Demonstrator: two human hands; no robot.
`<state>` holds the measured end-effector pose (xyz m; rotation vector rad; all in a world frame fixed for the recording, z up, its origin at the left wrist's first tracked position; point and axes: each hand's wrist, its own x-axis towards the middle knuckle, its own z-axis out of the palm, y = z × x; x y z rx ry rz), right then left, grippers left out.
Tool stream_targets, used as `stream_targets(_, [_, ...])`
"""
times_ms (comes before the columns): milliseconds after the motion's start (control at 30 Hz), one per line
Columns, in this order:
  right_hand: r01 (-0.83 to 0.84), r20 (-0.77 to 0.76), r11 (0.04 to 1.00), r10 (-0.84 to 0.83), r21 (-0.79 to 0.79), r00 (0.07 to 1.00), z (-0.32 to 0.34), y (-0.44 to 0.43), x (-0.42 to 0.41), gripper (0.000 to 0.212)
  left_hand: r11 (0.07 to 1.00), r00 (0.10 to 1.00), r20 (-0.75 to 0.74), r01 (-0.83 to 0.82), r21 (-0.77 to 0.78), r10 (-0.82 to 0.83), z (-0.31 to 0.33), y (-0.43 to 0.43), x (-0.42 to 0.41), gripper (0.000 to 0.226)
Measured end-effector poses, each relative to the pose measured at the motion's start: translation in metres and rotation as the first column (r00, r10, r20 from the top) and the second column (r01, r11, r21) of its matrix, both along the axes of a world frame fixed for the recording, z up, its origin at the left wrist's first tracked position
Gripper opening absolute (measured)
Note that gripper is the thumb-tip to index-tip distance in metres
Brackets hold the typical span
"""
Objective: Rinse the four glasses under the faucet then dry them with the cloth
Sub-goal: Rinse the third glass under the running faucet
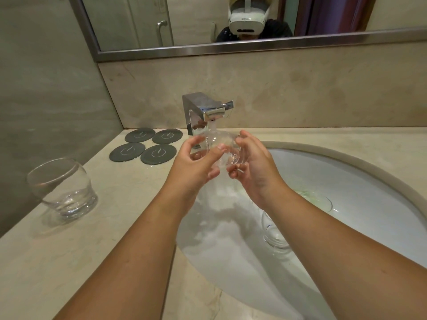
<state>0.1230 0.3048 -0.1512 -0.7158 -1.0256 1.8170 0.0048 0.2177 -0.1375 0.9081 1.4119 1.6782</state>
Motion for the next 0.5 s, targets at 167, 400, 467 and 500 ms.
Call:
stream_targets(167, [0.036,0.071,0.997,-0.041,0.07,0.997,-0.004,0.0004,-0.0012,0.046,0.999,0.992,-0.125,0.036,0.018,-0.033,-0.0006,-0.0012,-0.0013,0.094])
stream_targets(400, [-0.049,0.089,0.996,0.043,0.069,0.995,-0.0031,-0.0001,-0.0015,0.056,0.999,0.999,-0.019,-0.036,0.003,0.037,-0.0014,0.0011,-0.0035,0.076])
stream_targets(467, [-0.034,0.074,0.998,0.03,0.057,0.997,-0.0015,-0.0009,-0.0004,0.05,1.0,1.0,0.006,-0.019,-0.016,0.019,-0.0019,0.0009,-0.0034,0.066])
stream_targets(500, [-0.02,0.066,0.999,0.017,0.049,0.998,-0.0012,-0.001,0.0001,0.05,1.0,1.0,0.024,-0.004,-0.022,0.004,-0.0022,0.0008,-0.0031,0.066])
